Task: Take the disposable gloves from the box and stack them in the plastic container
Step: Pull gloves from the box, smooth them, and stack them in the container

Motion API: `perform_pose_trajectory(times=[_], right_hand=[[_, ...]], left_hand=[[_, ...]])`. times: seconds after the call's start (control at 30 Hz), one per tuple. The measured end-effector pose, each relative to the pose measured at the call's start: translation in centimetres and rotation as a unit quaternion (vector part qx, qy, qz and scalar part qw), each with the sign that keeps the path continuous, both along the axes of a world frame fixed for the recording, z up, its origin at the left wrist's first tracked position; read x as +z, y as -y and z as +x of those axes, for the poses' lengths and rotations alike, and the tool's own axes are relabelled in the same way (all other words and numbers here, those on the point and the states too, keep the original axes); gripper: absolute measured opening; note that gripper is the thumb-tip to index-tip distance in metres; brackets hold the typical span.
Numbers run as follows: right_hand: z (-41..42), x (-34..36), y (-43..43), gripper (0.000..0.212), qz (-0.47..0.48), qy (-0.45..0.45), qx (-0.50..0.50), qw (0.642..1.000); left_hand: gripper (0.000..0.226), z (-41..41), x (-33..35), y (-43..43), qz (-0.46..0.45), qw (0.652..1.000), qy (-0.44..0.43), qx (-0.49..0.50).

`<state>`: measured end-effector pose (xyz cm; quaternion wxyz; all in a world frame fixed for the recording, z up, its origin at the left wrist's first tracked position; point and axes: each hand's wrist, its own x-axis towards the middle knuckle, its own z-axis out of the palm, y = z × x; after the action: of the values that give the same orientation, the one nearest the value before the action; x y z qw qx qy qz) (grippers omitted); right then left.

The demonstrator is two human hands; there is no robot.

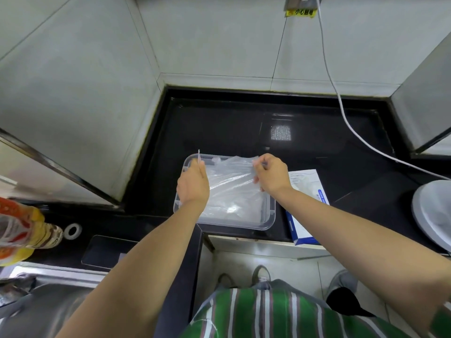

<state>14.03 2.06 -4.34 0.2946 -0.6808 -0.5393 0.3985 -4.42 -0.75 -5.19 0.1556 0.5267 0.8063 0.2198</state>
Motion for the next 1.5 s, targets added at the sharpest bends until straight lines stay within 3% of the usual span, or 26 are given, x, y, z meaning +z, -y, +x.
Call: perform_pose_trajectory(times=[0.07, 0.13, 0.27, 0.37, 0.43, 0.5, 0.63, 0.73, 0.8, 0.87, 0.9, 1.0, 1.1, 1.13, 1.2, 1.33, 1.5], right_hand=[[0.2, 0.0, -0.1, 0.016, 0.070, 0.023, -0.015, 0.997], [-0.2, 0.6, 0.1, 0.024, 0.159, 0.012, -0.011, 0.987], [-2.0, 0.8, 0.8, 0.017, 0.223, 0.027, 0.107, 0.969], [-3.4, -1.0, 1.0, 0.017, 0.050, 0.066, 0.212, 0.974], [-3.5, -2.8, 1.2, 0.034, -0.110, 0.128, 0.268, 0.948], [-3.2, -4.2, 1.4, 0.055, -0.198, 0.164, 0.290, 0.922], [-3.3, -5.3, 1.4, 0.083, -0.257, 0.169, 0.301, 0.902], [-3.7, -6.0, 1.0, 0.095, -0.268, 0.185, 0.321, 0.890], [-3.9, -6.2, 1.0, 0.082, -0.277, 0.215, 0.338, 0.873], [-4.0, -6.5, 0.8, 0.022, -0.285, 0.255, 0.366, 0.848], [-3.8, -6.9, 0.7, 0.018, -0.293, 0.267, 0.373, 0.839], [-3.7, -7.4, 0.6, 0.019, -0.311, 0.279, 0.384, 0.823], [-3.3, -7.6, 0.6, 0.103, -0.323, 0.233, 0.363, 0.842], [-3.2, -7.4, 0.8, 0.118, -0.322, 0.207, 0.356, 0.852], [-3.2, -7.0, 1.0, 0.126, -0.323, 0.189, 0.345, 0.861], [-3.5, -6.8, 1.2, 0.129, -0.311, 0.207, 0.325, 0.868], [-3.6, -6.6, 1.3, 0.129, -0.292, 0.235, 0.337, 0.864]], left_hand=[[0.035, 0.2, -0.4, 0.4, -0.030, 0.999, -0.039, -0.023], [0.034, 0.5, -0.9, 0.4, -0.050, 0.998, -0.025, -0.035], [0.031, 1.6, -1.7, 0.1, -0.096, 0.993, -0.042, -0.055], [0.032, 2.1, -2.2, 0.0, -0.115, 0.990, -0.027, -0.078], [0.037, 2.1, -2.7, -0.2, -0.127, 0.987, -0.036, -0.095], [0.044, 1.6, -3.1, -0.4, -0.160, 0.978, -0.070, -0.110], [0.050, 0.4, -3.2, -0.4, -0.173, 0.979, -0.082, -0.075], [0.037, 0.9, -2.1, -0.2, -0.074, 0.986, -0.118, -0.091], [0.030, 2.2, -0.8, -0.2, 0.044, 0.975, -0.149, -0.157], [0.026, 3.9, 0.3, -0.4, 0.067, 0.969, -0.098, -0.217], [0.023, 4.8, 0.3, -0.6, 0.023, 0.968, -0.073, -0.238], [0.028, 5.8, -1.8, -1.5, -0.221, 0.949, -0.043, -0.222], [0.059, 3.7, -3.9, -1.5, -0.337, 0.918, -0.020, -0.209], [0.072, 2.8, -4.5, -1.3, -0.355, 0.908, -0.043, -0.218], [0.085, 1.3, -5.1, -0.8, -0.364, 0.901, -0.095, -0.215], [0.104, 1.2, -5.3, -0.4, -0.394, 0.880, -0.144, -0.224], [0.112, 1.6, -5.4, -0.5, -0.423, 0.868, -0.145, -0.216]])
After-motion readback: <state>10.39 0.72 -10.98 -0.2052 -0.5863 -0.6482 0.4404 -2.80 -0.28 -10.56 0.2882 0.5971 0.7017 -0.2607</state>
